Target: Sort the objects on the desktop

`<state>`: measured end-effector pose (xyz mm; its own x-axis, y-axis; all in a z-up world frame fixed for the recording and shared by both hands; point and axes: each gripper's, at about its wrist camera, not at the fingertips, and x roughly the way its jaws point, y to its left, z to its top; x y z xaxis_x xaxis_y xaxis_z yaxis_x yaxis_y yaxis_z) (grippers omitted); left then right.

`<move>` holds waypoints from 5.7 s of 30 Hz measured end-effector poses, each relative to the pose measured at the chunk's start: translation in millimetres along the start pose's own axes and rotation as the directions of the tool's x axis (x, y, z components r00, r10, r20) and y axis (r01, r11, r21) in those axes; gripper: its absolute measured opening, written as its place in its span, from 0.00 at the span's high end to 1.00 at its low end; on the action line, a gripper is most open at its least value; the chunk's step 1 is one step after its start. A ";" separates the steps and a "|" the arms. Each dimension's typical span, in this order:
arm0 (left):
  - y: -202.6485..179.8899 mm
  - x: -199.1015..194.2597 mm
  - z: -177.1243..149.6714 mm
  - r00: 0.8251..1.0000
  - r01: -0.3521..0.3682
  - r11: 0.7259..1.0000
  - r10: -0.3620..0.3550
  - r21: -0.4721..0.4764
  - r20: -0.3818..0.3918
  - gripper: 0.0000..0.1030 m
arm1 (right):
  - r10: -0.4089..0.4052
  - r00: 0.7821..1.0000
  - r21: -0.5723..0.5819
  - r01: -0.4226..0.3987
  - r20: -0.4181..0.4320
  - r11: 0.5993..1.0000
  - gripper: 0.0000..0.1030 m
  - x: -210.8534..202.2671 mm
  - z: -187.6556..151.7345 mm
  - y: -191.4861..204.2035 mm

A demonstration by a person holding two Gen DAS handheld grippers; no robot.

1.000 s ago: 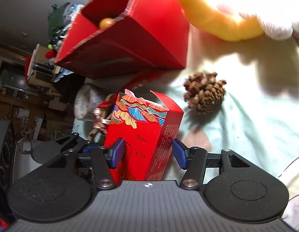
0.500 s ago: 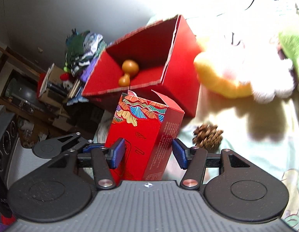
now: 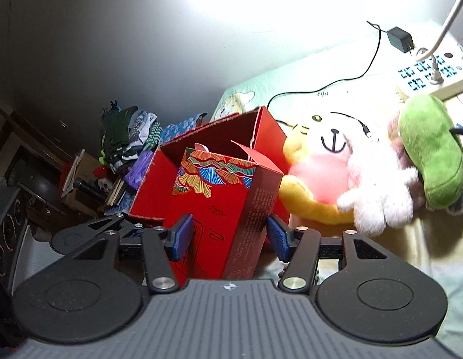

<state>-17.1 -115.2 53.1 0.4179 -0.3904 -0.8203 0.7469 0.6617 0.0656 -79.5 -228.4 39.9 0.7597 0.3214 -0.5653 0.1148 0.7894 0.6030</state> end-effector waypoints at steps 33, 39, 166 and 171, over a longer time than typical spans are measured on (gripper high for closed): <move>173.9 84.8 -3.4 0.993 -0.050 0.987 0.034 -0.151 -0.110 0.18 | -0.091 0.989 -0.139 0.074 -0.120 0.987 0.44 183.2 56.7 58.5; 179.2 113.0 -7.4 0.982 -0.064 0.978 0.027 -0.197 -0.185 0.18 | -0.093 0.972 -0.132 0.066 -0.214 0.989 0.44 205.5 58.9 44.5; 221.4 118.2 -45.6 0.909 -0.369 0.854 0.250 -0.366 -0.334 0.12 | -0.254 0.901 -0.035 0.258 -0.353 0.965 0.55 273.6 45.7 36.3; 216.0 108.8 -43.8 0.909 -0.382 0.847 0.272 -0.369 -0.317 0.11 | -0.245 0.909 -0.030 0.250 -0.336 0.968 0.54 270.7 46.6 36.1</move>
<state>167.0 13.3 -46.9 0.4191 0.0278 -0.9075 0.2821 0.9461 0.1592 160.2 -137.3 -65.1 0.4477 0.2741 -0.8511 0.2815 0.8602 0.4251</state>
